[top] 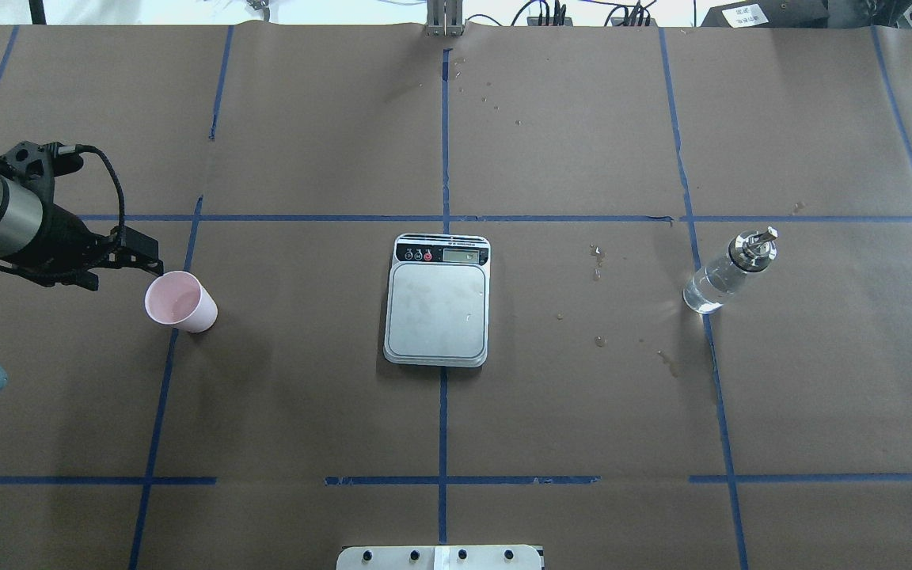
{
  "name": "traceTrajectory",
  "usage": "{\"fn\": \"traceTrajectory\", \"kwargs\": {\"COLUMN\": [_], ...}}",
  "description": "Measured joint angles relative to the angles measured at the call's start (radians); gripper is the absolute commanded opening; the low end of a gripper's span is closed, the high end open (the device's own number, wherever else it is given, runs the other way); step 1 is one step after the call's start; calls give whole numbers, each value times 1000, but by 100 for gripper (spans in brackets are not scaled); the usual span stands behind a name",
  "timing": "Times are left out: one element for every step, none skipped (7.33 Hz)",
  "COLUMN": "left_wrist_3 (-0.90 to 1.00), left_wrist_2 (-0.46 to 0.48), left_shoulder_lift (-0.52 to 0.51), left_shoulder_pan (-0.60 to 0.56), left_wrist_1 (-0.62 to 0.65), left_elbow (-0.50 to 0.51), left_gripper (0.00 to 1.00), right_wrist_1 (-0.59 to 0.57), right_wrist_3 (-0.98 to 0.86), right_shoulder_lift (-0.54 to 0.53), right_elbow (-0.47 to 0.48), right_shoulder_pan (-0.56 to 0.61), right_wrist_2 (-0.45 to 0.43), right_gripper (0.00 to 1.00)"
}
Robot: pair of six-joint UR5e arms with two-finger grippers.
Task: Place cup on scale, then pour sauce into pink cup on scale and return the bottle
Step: 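Reach the left gripper down to the pink paper cup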
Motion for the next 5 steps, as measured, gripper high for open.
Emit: {"fn": "traceTrajectory", "kwargs": {"left_wrist_3": [-4,-4,-5,-5,-5], "left_wrist_2": [14,22,25,26,30], "left_shoulder_lift": [-1,-2,-2,-4,-9], "left_shoulder_pan": [16,29,39,48,57], "left_wrist_1": [-1,-1,-1,-2,-2], "left_elbow": [14,23,27,33,40], "left_gripper": [100,100,100,100,97], "right_wrist_1": [-1,-2,-3,-5,-7], "right_wrist_3": [5,13,20,25,28], "right_shoulder_lift": [0,2,4,4,4], "right_elbow": [-1,-3,-4,-5,-5], "right_shoulder_pan": [0,-1,-1,-1,-1], "right_wrist_2": [4,17,30,37,43], "right_gripper": [100,100,100,100,100]}}
